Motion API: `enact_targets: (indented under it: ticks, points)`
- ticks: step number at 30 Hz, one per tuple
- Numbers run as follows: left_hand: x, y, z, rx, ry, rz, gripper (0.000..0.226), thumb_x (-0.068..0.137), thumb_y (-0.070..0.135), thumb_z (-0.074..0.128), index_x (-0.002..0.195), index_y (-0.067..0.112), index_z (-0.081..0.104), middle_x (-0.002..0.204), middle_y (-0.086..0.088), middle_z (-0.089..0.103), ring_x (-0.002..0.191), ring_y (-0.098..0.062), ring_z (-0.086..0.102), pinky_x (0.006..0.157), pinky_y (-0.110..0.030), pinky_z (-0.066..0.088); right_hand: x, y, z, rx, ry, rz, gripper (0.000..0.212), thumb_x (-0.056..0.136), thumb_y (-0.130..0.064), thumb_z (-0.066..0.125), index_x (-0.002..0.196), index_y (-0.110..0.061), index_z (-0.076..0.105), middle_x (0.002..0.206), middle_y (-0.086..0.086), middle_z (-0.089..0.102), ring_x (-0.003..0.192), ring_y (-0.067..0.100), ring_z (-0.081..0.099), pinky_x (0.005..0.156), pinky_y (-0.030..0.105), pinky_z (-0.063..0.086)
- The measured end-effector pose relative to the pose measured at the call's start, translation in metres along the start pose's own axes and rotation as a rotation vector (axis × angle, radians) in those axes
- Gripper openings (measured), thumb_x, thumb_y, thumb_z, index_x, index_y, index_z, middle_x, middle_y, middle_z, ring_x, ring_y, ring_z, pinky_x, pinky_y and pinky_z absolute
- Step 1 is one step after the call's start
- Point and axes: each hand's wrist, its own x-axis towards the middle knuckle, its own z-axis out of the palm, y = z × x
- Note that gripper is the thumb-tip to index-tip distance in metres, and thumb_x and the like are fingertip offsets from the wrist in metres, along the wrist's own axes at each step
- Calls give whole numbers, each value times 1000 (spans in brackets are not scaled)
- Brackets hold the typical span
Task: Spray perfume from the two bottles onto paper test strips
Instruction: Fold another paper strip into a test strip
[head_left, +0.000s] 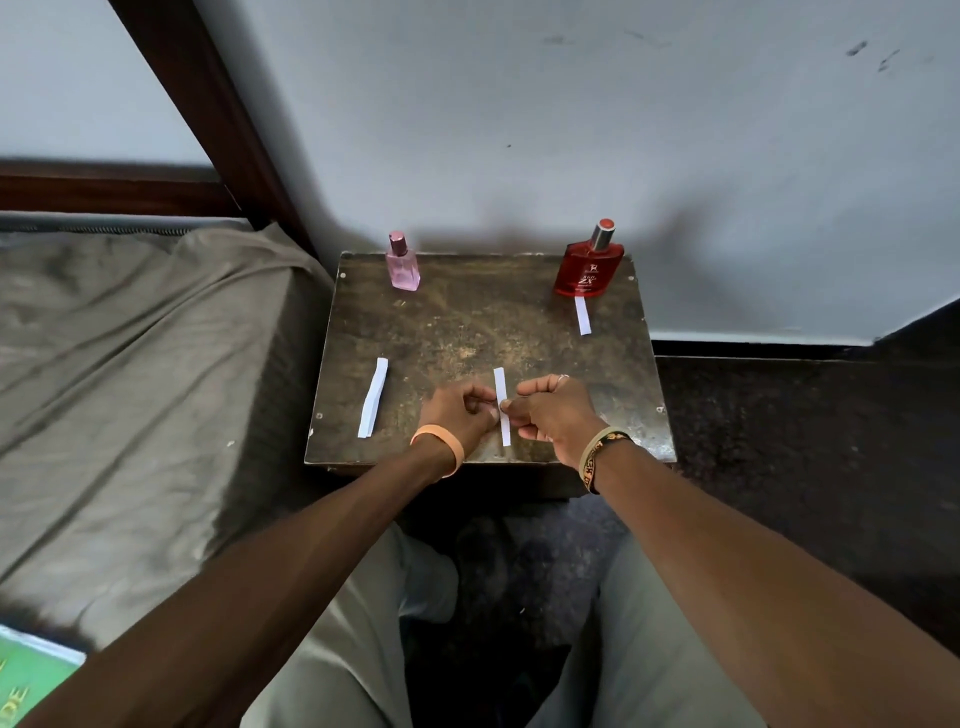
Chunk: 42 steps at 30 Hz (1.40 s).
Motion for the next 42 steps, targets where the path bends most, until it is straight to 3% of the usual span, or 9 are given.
enact_targets:
  ticks: [7,12,18,25,29,36,42]
  points:
    - [7,-13,0,198,7,78,15,77,12,71,84,23,64,74,0,71,62,-14,65,75,-34,57,13,10,11,-106,38,16,24,75,3,81,85,-11,63,81,13,74,65,18,71,55,28,53]
    - [12,-11,2,333,-8,135,16,80,20,71,96,19,69,77,2,71,76,-17,68,78,-32,55,18,11,12,-117,56,16,22,74,4,81,82,-9,66,77,12,73,64,19,69,53,27,52]
    - [13,-11,4,379,3,117,16,81,28,70,97,22,68,75,9,68,80,-14,67,79,-29,53,21,13,12,-132,60,-30,24,71,7,82,86,-7,70,82,12,75,77,23,74,63,29,58]
    - [6,-5,1,356,0,92,25,80,19,71,105,20,68,86,3,69,85,-15,65,80,-26,51,13,14,6,-149,60,-55,22,75,9,77,83,-10,69,86,13,75,82,23,74,71,35,62]
    - [-1,4,-12,339,9,114,22,78,12,70,99,19,69,84,1,70,83,-16,66,81,-27,51,4,12,-5,-175,100,-79,22,74,10,76,82,-10,69,86,12,75,79,21,73,72,38,63]
    - [1,35,-75,365,163,188,20,81,15,72,100,16,70,86,3,69,80,-12,63,82,-25,51,-16,-31,-11,-399,198,-315,23,81,-5,76,77,-24,65,88,1,73,86,19,70,84,40,59]
    - [21,56,-124,368,329,242,21,80,15,71,101,13,71,90,-2,72,84,-17,67,88,-28,51,-21,-83,22,-523,133,-540,14,84,-15,74,95,-21,67,92,-6,68,88,12,65,85,34,57]
